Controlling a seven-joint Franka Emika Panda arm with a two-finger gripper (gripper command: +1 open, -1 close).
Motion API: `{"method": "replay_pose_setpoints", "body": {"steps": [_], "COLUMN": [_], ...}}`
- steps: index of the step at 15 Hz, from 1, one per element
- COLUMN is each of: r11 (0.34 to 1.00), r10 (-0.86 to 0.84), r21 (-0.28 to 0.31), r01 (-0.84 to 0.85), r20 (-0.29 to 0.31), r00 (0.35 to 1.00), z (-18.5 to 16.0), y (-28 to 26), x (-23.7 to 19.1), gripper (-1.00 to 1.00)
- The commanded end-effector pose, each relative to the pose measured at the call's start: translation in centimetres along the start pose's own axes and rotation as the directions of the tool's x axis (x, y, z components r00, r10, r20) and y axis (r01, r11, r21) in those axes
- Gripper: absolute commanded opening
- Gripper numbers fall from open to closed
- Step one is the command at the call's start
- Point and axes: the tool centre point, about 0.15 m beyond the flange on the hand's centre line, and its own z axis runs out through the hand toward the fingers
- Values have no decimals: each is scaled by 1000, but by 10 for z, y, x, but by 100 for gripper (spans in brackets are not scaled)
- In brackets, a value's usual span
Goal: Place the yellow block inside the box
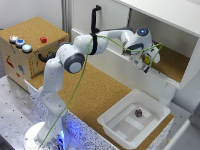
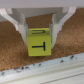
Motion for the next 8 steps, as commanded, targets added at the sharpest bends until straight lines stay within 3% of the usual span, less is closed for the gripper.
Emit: {"method": "replay_pose_setpoints", "body": {"steps": [1, 8], "r11": [996, 993], "r10": [-76, -84], "r21": [-44, -67], "r01": [79, 97], "r20": [60, 178], "r00": [995, 981], "z": [-44, -45], "y": [21, 79], "x": [-49, -126], "gripper": [-100, -100]}}
